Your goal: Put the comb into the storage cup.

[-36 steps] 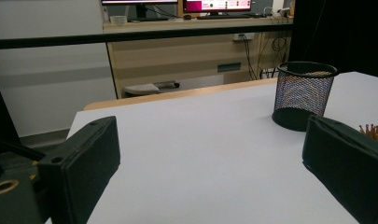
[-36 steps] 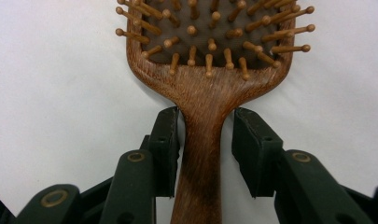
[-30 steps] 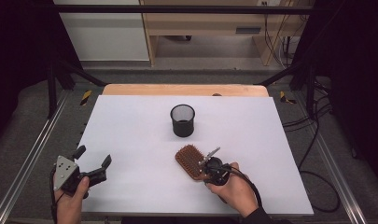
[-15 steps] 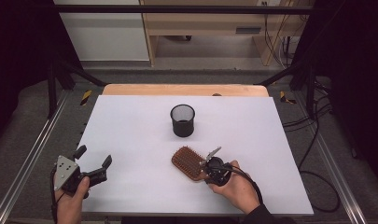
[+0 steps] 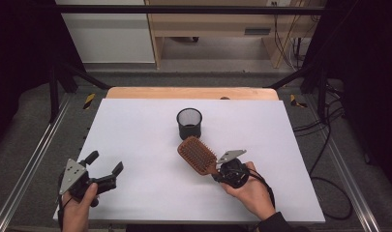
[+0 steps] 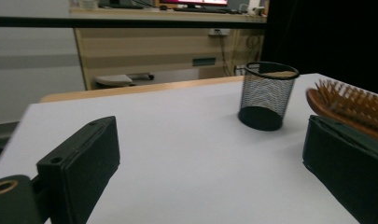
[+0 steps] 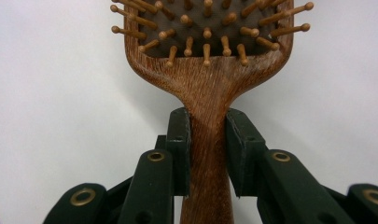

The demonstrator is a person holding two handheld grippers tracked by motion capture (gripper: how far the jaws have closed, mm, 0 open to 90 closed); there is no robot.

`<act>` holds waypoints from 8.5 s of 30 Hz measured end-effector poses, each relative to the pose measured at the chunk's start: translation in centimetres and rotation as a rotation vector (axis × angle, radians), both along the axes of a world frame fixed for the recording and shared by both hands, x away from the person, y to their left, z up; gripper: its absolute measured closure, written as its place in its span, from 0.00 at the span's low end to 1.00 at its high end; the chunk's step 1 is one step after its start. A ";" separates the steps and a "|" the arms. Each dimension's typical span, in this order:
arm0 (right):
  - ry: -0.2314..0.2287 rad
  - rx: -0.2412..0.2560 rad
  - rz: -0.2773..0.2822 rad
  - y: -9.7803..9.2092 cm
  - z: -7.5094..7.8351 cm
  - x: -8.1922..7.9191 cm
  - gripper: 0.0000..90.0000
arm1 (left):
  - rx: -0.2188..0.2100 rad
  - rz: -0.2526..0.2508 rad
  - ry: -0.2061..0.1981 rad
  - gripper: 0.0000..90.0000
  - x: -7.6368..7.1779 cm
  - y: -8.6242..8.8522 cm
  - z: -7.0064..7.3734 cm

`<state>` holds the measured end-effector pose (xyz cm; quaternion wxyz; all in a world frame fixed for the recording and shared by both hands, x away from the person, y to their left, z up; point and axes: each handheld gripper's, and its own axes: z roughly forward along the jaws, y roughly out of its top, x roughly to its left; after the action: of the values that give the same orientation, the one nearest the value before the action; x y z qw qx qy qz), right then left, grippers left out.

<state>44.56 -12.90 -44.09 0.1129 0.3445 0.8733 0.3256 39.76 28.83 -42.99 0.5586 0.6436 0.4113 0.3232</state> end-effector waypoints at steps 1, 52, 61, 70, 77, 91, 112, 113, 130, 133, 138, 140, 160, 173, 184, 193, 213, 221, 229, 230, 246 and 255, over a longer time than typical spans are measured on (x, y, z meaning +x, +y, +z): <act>0.000 0.000 0.000 0.0 0.0 0.0 0.81 | 0.000 0.000 0.000 0.04 0.0 0.0 0.0; -0.335 0.274 0.064 3.4 2.2 -0.3 0.81 | -0.412 -0.293 0.244 0.51 6.9 -14.9 5.2; -0.329 0.292 0.058 3.6 2.0 -0.3 0.81 | -0.421 -0.308 0.223 0.56 6.5 -15.0 5.5; -0.338 0.319 0.053 4.1 1.8 -0.5 0.57 | -0.381 -0.299 0.179 0.58 6.3 -14.8 5.5; -0.338 0.342 0.015 2.9 2.3 -1.5 0.36 | -0.335 -0.275 0.125 0.58 6.0 -13.0 5.9; -0.372 0.333 -0.084 -0.7 1.1 0.0 0.18 | -0.426 -0.224 0.105 0.58 5.3 -8.4 7.5; -0.423 0.366 -0.141 -3.2 0.6 1.6 0.14 | -0.394 -0.155 0.082 0.57 5.2 -5.7 11.5; -0.412 0.357 -0.131 -3.2 0.6 1.6 0.14 | -0.384 -0.156 0.080 0.57 5.2 -6.1 12.0; -0.433 0.350 -0.156 -3.5 -0.3 1.3 0.08 | -0.321 -0.121 0.045 0.57 5.2 -6.4 15.9; -0.436 0.328 -0.180 -3.5 -0.4 1.5 0.07 | -0.304 -0.102 0.046 0.57 5.6 -6.6 16.5; -0.447 0.315 -0.199 -3.7 -0.4 1.4 0.08 | -0.267 -0.083 0.029 0.57 6.3 -6.3 17.1; -0.448 0.309 -0.192 -3.8 -0.4 1.1 0.08 | -0.278 -0.073 0.033 0.57 6.5 -6.0 17.2; -0.465 0.374 -0.215 -5.0 0.1 0.4 0.05 | -0.248 -0.064 0.029 0.57 8.1 -7.1 19.0; -0.480 0.406 -0.229 -6.0 0.6 0.2 0.04 | -0.216 -0.088 0.033 0.57 10.1 -8.1 18.3; -0.471 0.442 -0.257 -6.7 0.7 0.2 0.04 | -0.174 -0.141 0.022 0.57 12.5 -11.1 18.0; -0.480 0.416 -0.254 -6.8 0.9 -0.6 0.03 | -0.188 -0.136 0.026 0.57 13.3 -11.8 17.8; -0.505 0.455 -0.321 -10.6 0.1 -2.9 0.05 | -0.207 -0.106 0.011 0.57 16.9 -13.9 16.9; -0.531 0.422 -0.335 -10.8 -0.1 -2.7 0.05 | -0.211 -0.101 0.017 0.57 17.5 -14.5 16.4; -0.537 0.402 -0.329 -10.3 -0.6 -2.3 0.05 | -0.208 -0.103 0.022 0.57 17.9 -14.9 16.2; -0.537 0.402 -0.329 -10.3 -0.6 -2.3 0.05 | -0.209 -0.105 0.024 0.57 17.9 -14.9 16.2; -0.541 0.377 -0.290 -9.5 -0.8 -2.3 0.05 | -0.192 -0.095 0.020 0.57 18.6 -15.3 15.6; -0.548 0.376 -0.302 -9.8 -0.8 -2.5 0.05 | -0.186 -0.095 0.014 0.57 18.9 -15.4 15.4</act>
<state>42.05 -22.69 -44.88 0.3243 0.3843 0.6746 0.5404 58.68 13.42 -27.62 0.6278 0.6099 0.4125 0.2525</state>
